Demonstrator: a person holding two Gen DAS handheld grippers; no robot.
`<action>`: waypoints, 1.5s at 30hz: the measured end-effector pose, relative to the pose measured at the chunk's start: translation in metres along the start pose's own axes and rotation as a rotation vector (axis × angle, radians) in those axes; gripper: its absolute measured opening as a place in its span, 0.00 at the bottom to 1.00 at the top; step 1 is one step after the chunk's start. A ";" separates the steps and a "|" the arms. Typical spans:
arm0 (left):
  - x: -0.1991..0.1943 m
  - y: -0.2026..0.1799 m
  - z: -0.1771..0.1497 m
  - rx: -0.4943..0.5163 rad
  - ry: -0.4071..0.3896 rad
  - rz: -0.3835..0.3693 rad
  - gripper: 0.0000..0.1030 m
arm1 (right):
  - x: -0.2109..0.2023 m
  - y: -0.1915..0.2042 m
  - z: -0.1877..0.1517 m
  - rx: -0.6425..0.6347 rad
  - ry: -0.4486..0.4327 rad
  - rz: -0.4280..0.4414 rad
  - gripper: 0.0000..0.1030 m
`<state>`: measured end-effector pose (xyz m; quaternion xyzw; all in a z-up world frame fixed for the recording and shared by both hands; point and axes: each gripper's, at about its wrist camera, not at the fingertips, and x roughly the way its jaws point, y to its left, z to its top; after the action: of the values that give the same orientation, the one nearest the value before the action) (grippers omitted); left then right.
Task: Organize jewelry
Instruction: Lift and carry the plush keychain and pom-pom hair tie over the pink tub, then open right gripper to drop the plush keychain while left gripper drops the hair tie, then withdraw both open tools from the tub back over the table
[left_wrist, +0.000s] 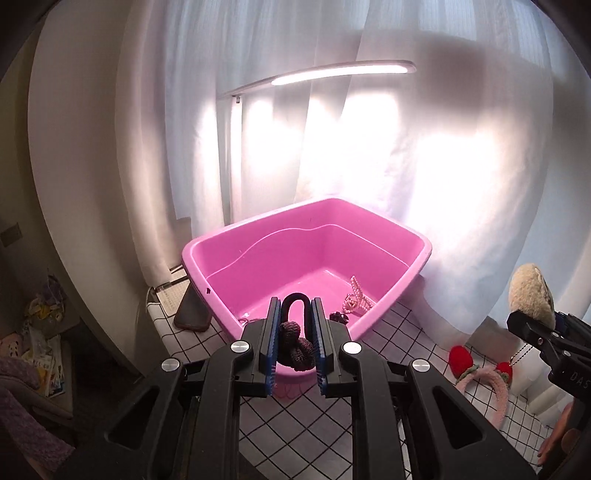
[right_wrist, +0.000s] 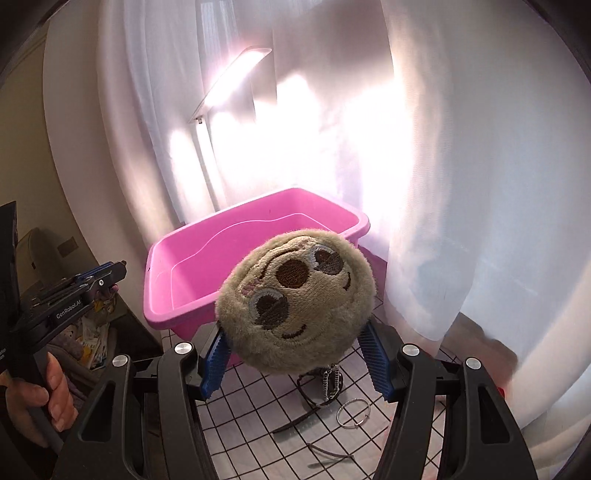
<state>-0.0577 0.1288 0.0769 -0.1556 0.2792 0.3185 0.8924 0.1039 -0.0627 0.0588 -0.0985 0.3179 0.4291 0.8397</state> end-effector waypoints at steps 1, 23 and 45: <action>0.010 0.008 0.008 0.008 0.005 -0.010 0.16 | 0.010 0.005 0.008 0.009 -0.005 -0.011 0.58; 0.179 0.053 0.047 0.034 0.287 -0.071 0.18 | 0.204 0.070 0.083 -0.080 0.249 -0.033 0.59; 0.190 0.057 0.042 0.048 0.314 -0.019 0.73 | 0.220 0.054 0.073 -0.079 0.328 -0.137 0.69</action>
<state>0.0440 0.2821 -0.0090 -0.1848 0.4211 0.2750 0.8443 0.1891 0.1477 -0.0148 -0.2217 0.4261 0.3610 0.7993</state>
